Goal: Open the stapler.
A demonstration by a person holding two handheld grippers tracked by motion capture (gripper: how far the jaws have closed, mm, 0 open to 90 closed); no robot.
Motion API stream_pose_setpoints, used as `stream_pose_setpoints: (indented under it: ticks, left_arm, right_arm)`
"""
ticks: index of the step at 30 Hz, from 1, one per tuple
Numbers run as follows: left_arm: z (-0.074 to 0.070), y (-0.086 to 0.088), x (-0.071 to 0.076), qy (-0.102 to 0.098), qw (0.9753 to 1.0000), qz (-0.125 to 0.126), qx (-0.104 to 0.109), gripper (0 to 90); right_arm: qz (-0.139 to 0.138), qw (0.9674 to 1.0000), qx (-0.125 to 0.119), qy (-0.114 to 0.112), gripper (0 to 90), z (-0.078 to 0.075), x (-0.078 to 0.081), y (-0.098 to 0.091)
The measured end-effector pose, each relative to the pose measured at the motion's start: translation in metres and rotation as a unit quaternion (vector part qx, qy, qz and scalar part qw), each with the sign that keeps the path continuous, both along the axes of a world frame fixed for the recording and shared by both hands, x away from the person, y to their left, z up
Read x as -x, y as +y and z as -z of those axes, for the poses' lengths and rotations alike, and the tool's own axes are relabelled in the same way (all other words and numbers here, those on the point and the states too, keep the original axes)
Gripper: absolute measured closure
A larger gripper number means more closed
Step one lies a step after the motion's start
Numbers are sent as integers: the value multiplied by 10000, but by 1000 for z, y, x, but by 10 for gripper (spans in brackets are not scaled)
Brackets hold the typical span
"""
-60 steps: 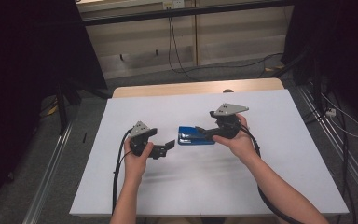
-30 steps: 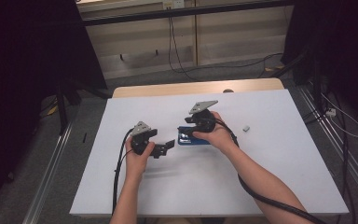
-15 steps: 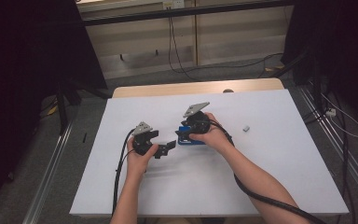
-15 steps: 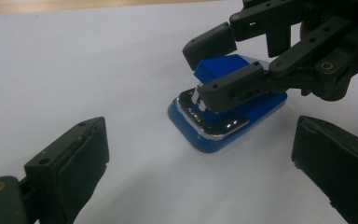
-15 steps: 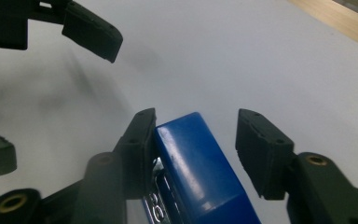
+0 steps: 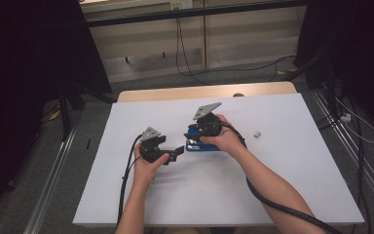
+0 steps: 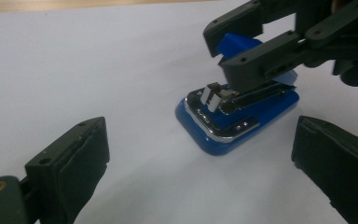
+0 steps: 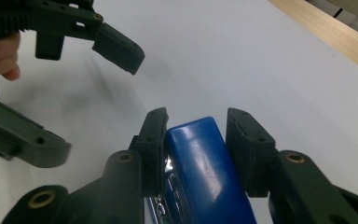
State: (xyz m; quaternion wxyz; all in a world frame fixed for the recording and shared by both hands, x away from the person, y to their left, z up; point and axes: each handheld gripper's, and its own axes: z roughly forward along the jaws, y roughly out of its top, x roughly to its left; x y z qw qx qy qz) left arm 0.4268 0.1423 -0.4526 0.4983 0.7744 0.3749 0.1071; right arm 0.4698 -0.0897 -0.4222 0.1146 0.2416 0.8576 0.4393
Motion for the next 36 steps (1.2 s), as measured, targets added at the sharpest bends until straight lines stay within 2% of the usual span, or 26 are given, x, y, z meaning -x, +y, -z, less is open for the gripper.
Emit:
stream_pose_setpoints:
  ticks: [3, 5, 10, 14, 16, 20, 23, 29, 32, 36]
  left_arm:
    - [1, -4, -1, -62, 10000, -17, -53, 59]
    - [2, -5, -1, -94, 9999, -79, -1, 78]
    - [1, -5, -3, -169, 9994, -247, 169, 208]
    - [2, -6, -4, -275, 9993, -232, 98, 368]
    - [2, -8, -4, -259, 9992, -280, 89, 372]
    - [3, -10, -4, -296, 9993, -189, 87, 462]
    - [0, -15, -5, -330, 9994, -19, -104, 554]
    - [-5, -24, -7, -421, 9990, 147, -16, 731]
    - [-3, -27, -9, -387, 9989, 202, -142, 774]
    - [-4, -32, -12, -392, 9988, 294, -84, 802]
  right_arm:
    - [17, 9999, -134, 28, 603, -2, 1, -4]
    - [31, 9998, -199, -3, 604, -4, 2, -6]
    - [81, 9989, -456, -8, 605, -8, 4, -14]
    - [101, 9984, -547, -31, 608, -11, 5, -19]
    - [108, 9983, -571, -38, 609, -12, 6, -20]
    - [130, 9980, -612, -63, 611, -14, 7, -23]
    - [139, 9980, -617, -78, 611, -14, 8, -23]
    - [143, 9979, -624, -82, 612, -15, 9, -24]
    - [147, 9978, -645, -69, 611, -15, 8, -25]
    - [181, 9973, -708, -55, 610, -14, 7, -25]
